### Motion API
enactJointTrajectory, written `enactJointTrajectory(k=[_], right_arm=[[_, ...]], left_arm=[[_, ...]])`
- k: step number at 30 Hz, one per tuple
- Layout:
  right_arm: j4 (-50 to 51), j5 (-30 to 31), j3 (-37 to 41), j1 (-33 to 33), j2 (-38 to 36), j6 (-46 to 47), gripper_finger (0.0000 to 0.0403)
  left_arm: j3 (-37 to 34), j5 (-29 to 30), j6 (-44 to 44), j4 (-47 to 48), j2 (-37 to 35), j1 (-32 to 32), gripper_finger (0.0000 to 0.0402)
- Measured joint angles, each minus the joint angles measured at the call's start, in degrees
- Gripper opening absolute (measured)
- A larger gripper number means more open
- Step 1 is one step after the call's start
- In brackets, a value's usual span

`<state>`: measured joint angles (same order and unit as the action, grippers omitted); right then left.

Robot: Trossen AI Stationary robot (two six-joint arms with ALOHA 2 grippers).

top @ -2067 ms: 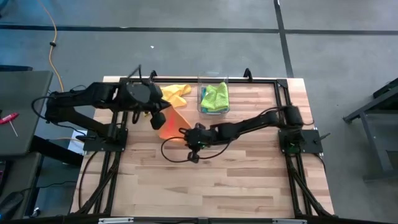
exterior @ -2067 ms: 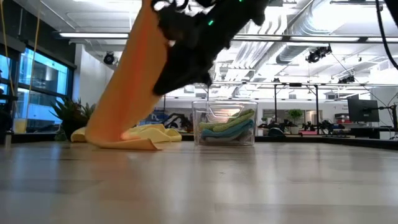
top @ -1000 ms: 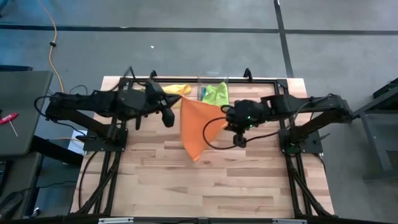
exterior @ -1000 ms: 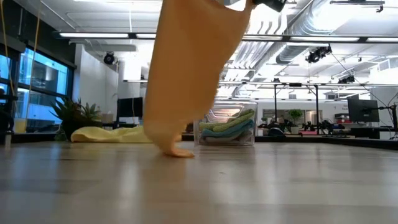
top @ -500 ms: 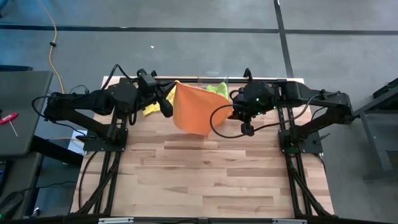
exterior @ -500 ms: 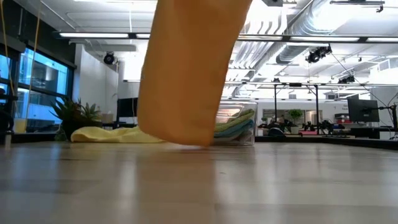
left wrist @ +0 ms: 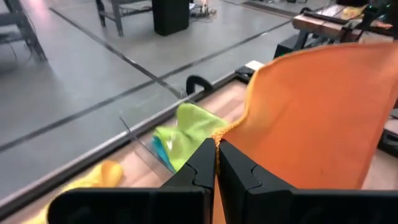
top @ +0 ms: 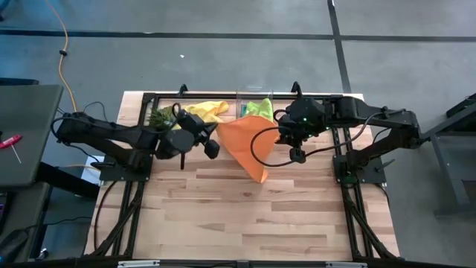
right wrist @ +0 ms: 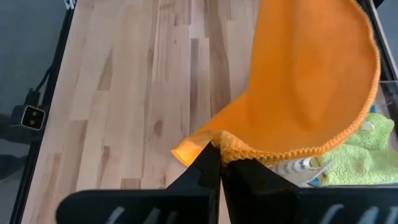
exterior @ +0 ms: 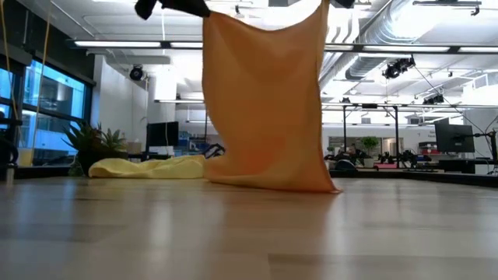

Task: Fold microfiber towels
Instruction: Fold the orange microfiber cloth

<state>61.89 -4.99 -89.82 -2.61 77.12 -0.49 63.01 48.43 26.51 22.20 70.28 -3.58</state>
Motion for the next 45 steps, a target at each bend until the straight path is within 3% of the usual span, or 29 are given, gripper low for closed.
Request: enactJointTrajectory(k=[6, 14, 21, 27, 34, 45], right_arm=[[-0.29, -1.21, 0.0, 0.65, 2.31, 0.49, 0.0], [-4.99, -1.44, 0.02, 6.16, 7.63, 1.04, 0.0], [-7.15, -1.51, 0.02, 10.73, 12.74, 5.38, 0.0], [-9.52, -2.79, 0.03, 15.19, 19.13, 8.27, 0.0], [-15.95, -6.52, 0.04, 19.42, 26.46, 11.28, 0.0], [-31.43, -12.63, 0.07, 23.7, 36.46, 17.89, 0.0]], left_arm=[[-1.69, 0.58, 1.85, -1.28, -0.07, -3.88, 0.0], [-1.66, 0.36, 1.6, 2.34, -3.16, -11.19, 0.0], [-1.67, -10.95, 11.5, 12.95, -4.37, -17.58, 0.0], [-1.68, -17.47, 19.7, 19.32, -0.79, -22.06, 0.0], [-1.66, -29.7, 25.19, 22.36, 7.47, -25.66, 0.0], [-1.66, -46.73, 25.85, 19.55, 23.74, -32.11, 0.0]])
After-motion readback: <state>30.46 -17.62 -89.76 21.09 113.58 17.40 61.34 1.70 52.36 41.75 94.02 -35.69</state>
